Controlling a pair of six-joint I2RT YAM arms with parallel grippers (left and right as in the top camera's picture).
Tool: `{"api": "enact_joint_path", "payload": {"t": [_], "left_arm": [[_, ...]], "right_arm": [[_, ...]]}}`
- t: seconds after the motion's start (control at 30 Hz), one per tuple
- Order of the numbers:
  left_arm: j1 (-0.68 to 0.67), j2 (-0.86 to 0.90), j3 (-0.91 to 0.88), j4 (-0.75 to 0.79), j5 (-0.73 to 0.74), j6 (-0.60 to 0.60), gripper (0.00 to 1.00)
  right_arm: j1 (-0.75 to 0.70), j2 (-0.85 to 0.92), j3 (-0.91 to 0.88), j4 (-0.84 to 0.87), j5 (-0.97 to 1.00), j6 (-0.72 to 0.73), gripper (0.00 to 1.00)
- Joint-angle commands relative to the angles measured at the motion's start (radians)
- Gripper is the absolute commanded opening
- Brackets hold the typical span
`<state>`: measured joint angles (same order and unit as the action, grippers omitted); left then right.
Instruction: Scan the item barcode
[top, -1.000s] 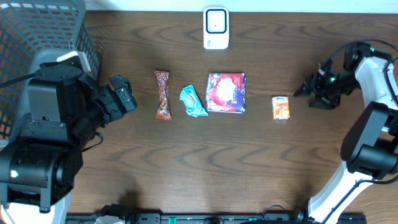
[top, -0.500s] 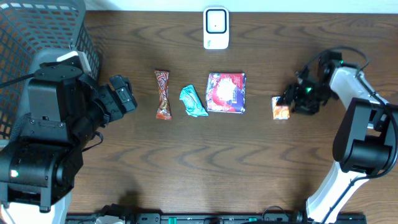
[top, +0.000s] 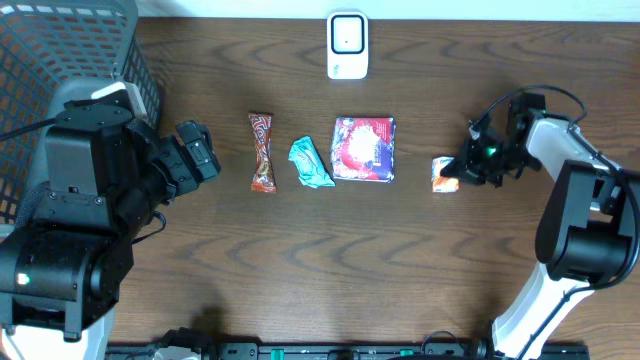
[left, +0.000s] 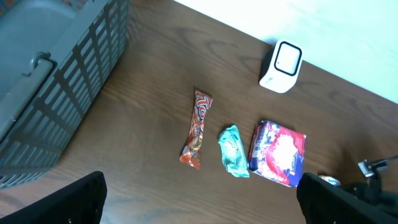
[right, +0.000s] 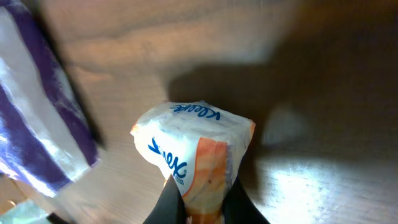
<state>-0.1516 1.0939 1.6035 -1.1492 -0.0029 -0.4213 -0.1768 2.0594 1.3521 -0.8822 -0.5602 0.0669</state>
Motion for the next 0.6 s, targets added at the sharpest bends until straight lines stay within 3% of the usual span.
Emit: {"api": "enact_joint_path", "payload": {"t": [0.0,0.17,0.37,0.43,0.57], "left_arm": [[0.002,0.003,0.002,-0.002,-0.006,0.009,0.98],[0.002,0.003,0.002,-0.002,-0.006,0.009,0.98],[0.002,0.003,0.002,-0.002,-0.006,0.009,0.98],[0.002,0.003,0.002,-0.002,-0.006,0.009,0.98],[0.002,0.003,0.002,-0.002,-0.006,0.009,0.98]], "right_arm": [[0.013,0.008,0.158,-0.012,-0.007,0.040,0.01],[0.092,0.007,0.363,0.117,0.132,0.179,0.01],[0.299,0.008,0.396,0.451,0.586,0.197,0.01],[0.365,0.014,0.396,0.532,0.769,0.172,0.01],[0.467,0.044,0.396,0.697,0.964,-0.027,0.01]]}}
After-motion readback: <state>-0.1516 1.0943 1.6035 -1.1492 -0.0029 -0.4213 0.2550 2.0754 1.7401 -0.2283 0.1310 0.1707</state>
